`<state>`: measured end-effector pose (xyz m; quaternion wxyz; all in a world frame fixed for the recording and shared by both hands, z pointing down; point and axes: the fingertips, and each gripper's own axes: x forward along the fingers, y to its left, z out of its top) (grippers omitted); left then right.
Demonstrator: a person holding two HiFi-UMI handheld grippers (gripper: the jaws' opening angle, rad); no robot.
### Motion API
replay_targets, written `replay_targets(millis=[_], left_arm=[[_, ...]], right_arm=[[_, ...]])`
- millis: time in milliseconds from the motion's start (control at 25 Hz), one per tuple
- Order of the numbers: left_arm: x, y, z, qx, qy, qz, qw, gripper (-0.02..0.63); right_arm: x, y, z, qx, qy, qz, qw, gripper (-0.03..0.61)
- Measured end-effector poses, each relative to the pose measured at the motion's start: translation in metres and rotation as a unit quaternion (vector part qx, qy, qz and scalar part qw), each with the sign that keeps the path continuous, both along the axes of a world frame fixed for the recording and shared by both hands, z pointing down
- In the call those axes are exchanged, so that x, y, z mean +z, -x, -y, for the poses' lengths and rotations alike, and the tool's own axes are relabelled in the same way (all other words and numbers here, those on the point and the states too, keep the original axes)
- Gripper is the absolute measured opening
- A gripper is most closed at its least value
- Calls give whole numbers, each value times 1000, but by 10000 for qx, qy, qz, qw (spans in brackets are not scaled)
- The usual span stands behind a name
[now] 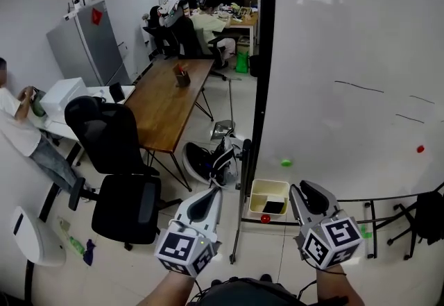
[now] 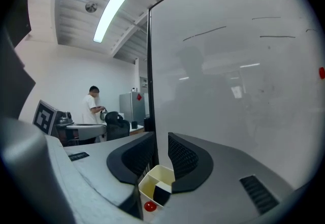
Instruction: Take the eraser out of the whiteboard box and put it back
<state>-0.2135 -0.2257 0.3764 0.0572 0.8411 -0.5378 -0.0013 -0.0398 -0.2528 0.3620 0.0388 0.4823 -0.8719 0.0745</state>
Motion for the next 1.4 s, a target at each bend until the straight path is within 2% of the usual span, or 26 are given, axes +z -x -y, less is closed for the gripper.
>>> replay_targets(millis=[40, 160, 320, 400, 560, 760, 1080, 1400], left_arm=[[6, 1, 4, -21, 50, 22, 10000, 31], [24, 1, 15, -38, 219, 18, 9998, 31], [43, -7, 25, 144, 380, 21, 9992, 55], [54, -11, 28, 253, 504, 30, 9984, 55], [74, -12, 33, 255, 729, 107, 9970, 55], [92, -18, 33, 412, 881, 149, 9951, 55], [111, -21, 41, 346, 1007, 80, 9943, 55], [116, -18, 40, 410, 1067, 107, 9934, 55]], right_arm=[[8, 2, 3, 2, 85, -17, 10000, 108], [33, 8, 12, 8, 356, -99, 9993, 161], [73, 9, 21, 80, 771, -198, 9968, 175], [91, 10, 23, 137, 977, -201, 9949, 218], [123, 14, 25, 209, 1251, -387, 9912, 249], [148, 16, 27, 335, 1434, -564, 9875, 270], [174, 21, 24, 500, 1675, -724, 9819, 275], [184, 26, 31, 730, 1655, -902, 9794, 278]])
